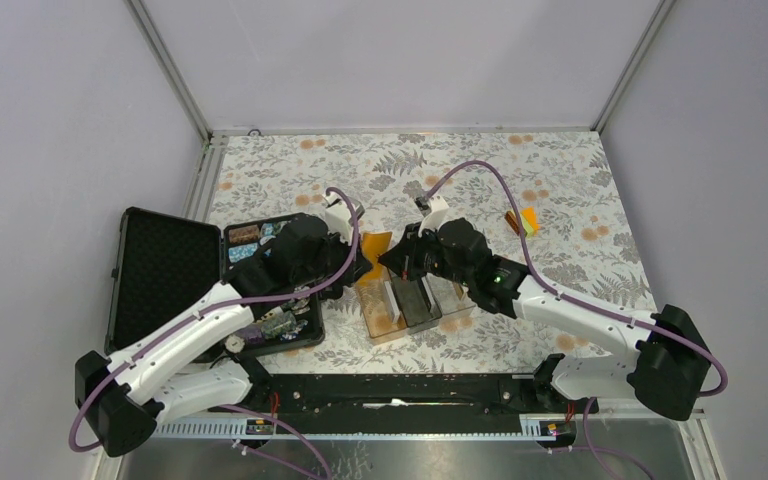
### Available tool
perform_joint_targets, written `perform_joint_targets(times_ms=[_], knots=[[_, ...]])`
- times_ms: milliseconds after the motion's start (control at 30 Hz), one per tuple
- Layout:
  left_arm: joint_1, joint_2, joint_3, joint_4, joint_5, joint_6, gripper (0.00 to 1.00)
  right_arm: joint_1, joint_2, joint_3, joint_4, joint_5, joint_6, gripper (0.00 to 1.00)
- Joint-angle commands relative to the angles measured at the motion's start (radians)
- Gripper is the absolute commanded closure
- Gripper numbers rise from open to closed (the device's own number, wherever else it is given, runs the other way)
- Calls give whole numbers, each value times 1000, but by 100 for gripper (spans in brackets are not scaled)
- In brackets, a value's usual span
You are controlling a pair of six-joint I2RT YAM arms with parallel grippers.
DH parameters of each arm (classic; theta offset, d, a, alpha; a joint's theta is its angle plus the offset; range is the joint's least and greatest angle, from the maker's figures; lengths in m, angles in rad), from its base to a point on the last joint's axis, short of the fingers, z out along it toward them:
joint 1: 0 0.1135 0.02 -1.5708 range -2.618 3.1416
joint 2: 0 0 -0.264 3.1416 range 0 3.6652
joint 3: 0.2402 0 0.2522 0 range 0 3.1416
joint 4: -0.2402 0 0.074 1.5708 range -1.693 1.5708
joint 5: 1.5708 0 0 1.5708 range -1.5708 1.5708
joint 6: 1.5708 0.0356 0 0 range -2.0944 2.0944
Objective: Put the credit cards into the card holder
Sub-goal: Close the card holder.
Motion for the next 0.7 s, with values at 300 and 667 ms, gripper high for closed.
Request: perform_joint_targets(times_ms=[300, 667], knots=[[-27, 39, 17, -68, 38, 21, 100, 6, -87, -5, 251, 63, 1, 100], [-27, 59, 27, -82, 24, 14, 100, 6, -69, -3, 253, 33, 14, 100]])
